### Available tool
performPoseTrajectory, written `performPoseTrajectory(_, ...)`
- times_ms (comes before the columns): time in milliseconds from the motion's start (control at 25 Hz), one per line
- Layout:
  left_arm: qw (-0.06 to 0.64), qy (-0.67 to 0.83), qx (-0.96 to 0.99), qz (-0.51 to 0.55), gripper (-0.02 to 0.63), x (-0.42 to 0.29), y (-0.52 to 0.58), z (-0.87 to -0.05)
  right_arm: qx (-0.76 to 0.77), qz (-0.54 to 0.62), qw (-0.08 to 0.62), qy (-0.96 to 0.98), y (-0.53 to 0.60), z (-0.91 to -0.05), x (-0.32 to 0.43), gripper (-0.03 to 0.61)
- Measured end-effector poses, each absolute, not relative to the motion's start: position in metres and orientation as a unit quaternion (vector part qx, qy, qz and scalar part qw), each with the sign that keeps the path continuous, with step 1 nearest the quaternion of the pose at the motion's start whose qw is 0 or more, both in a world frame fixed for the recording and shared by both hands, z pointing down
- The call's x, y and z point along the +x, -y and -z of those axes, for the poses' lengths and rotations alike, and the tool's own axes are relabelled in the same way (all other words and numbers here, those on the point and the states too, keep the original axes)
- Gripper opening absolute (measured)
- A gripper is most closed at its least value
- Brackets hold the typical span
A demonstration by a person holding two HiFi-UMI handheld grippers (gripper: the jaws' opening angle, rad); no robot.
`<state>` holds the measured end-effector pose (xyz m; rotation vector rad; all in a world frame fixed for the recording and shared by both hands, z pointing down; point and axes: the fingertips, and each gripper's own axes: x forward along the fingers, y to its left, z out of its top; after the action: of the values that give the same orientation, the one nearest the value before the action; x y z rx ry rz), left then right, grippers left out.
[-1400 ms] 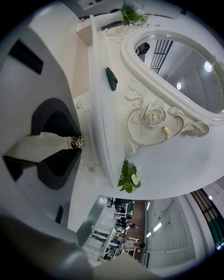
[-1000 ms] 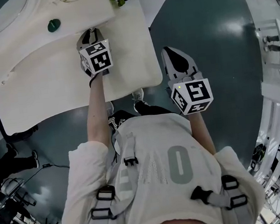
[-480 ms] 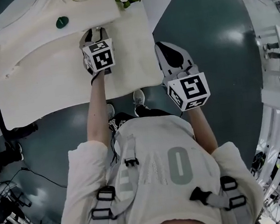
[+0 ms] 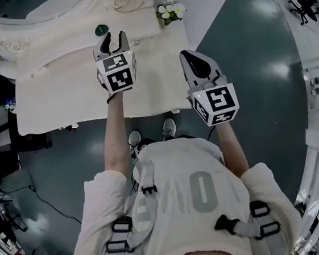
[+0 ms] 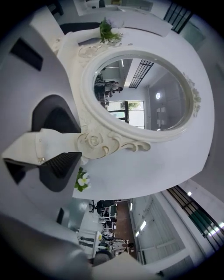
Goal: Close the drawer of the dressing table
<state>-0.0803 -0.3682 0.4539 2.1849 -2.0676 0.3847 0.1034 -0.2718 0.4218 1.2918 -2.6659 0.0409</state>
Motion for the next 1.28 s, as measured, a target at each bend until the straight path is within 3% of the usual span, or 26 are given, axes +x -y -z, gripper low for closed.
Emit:
performPoseTrajectory(320,-0.063,0.713,0.698,-0.032,0.047,-0.100,0.306,-0.323,0.419,0.006,0.056,0.906,0.274,-0.387,0.072,0.009)
performPoseTrajectory(520,-0.095,0.723,0.684,0.001,0.020,-0.099,0.258,-0.299,0.410,0.010,0.039,0.911,0.268,-0.374,0.058,0.009)
performPoseTrajectory(1280,-0.069,0.726,0.684,-0.016,0.018,-0.090,0.222,-0.346,0.440,-0.015,0.044,0.897,0.254,-0.387,0.078,0.009)
